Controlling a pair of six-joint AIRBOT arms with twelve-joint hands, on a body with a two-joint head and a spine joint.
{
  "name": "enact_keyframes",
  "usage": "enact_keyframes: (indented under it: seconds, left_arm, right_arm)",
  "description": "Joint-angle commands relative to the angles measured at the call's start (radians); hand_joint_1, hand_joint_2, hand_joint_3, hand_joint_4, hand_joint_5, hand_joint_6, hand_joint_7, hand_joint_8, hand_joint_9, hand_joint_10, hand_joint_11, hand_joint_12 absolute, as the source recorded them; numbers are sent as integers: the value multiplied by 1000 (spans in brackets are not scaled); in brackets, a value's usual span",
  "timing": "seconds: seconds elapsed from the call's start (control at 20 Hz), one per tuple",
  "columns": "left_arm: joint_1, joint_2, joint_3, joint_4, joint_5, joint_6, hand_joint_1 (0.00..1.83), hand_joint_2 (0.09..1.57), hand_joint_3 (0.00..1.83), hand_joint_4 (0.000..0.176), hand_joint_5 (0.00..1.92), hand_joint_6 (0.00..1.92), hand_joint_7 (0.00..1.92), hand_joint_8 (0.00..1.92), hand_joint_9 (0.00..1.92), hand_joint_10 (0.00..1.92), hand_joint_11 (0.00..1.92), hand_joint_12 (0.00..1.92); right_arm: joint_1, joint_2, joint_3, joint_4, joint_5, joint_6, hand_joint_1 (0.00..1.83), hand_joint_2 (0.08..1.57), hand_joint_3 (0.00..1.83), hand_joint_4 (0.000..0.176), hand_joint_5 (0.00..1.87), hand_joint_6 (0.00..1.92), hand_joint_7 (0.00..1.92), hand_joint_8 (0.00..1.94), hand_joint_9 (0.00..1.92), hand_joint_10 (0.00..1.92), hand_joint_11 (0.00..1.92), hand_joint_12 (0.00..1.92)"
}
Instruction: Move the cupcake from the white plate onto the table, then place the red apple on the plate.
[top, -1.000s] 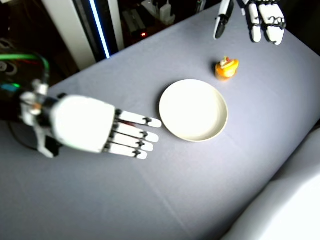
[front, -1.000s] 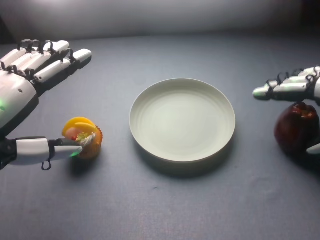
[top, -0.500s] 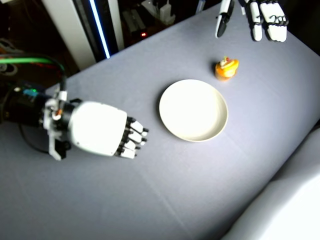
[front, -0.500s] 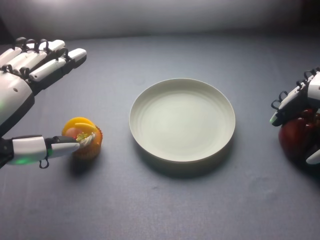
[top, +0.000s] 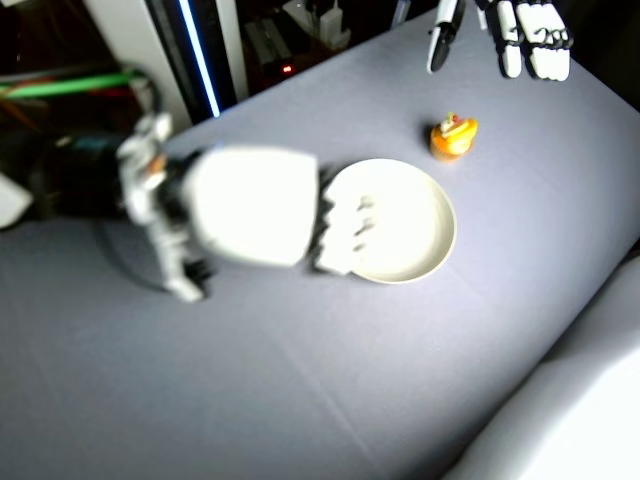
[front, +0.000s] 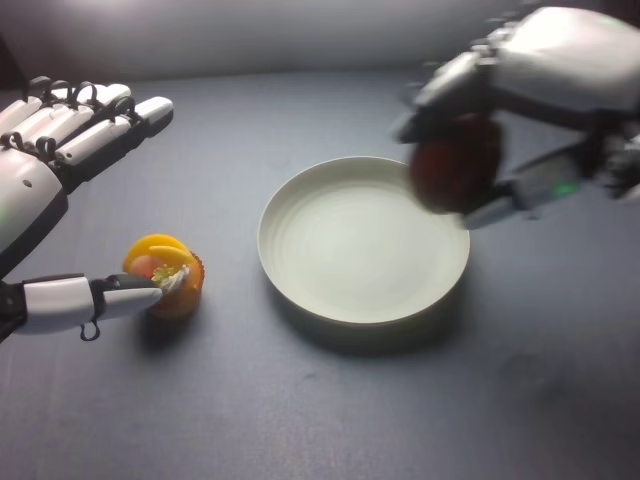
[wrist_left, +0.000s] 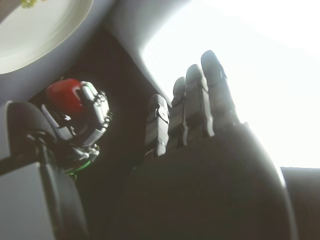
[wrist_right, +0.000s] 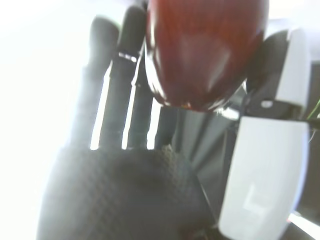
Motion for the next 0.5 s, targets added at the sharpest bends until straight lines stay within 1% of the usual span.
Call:
enact_keyframes:
  seconds: [0.0,0.05,0.1,0.15,0.2,0.25,0.3,0.35,0.4,0.45]
  left_arm:
    - [-8,5,0,11,-130,-3,733,923,0,167,78,1,123,9,100,5,0,355]
    - [-11,4,1,15,-130,-3,738,924,0,161,68,1,137,8,108,5,0,383]
    - [-12,3,1,19,-130,-3,751,914,0,173,71,2,138,5,108,4,0,385]
    - [-13,2,1,22,-130,-3,752,909,0,174,55,0,95,0,94,1,0,361]
    - [-14,2,1,25,-130,-4,744,902,0,176,49,0,80,0,92,0,0,355]
    - [-14,2,1,26,-130,-6,748,901,0,176,51,0,69,0,84,0,0,338]
    - [-14,2,1,26,-129,-7,747,906,0,176,52,1,64,0,81,0,0,334]
    - [-15,2,1,27,-128,-7,745,911,0,176,59,1,69,0,80,0,0,382]
    - [-16,2,1,28,-127,-8,748,910,0,176,61,1,76,3,77,0,0,388]
    - [-16,2,1,28,-126,-11,747,909,0,176,66,2,86,4,82,1,0,368]
  right_arm:
    - [18,-19,14,11,63,13,1402,1023,0,0,1142,662,1183,574,1121,899,966,945]
    - [32,-48,31,-19,36,27,1302,1025,0,0,1270,386,1129,852,1047,919,864,1271]
    - [38,-76,48,-43,6,42,1287,1002,4,0,1273,390,1236,674,1116,803,865,1300]
    - [39,-94,59,-50,-9,47,1384,995,2,0,1189,507,1348,311,1182,874,900,1199]
    - [39,-126,78,-75,-42,56,1402,989,0,0,1231,424,1386,218,1182,888,887,1189]
    - [39,-145,87,-92,-64,59,1309,977,1,0,1276,447,1434,183,1136,667,828,1147]
    - [39,-166,98,-105,-85,59,1390,987,0,0,1252,466,1436,160,1114,829,805,1107]
    - [38,-176,104,-108,-97,59,1315,995,0,0,1344,214,1272,641,1072,884,780,1324]
    - [38,-191,113,-109,-108,59,1297,1037,4,0,1333,92,1116,1005,918,1229,713,1687]
    - [38,-198,119,-109,-116,63,1218,943,0,0,948,18,740,782,669,1229,587,1715]
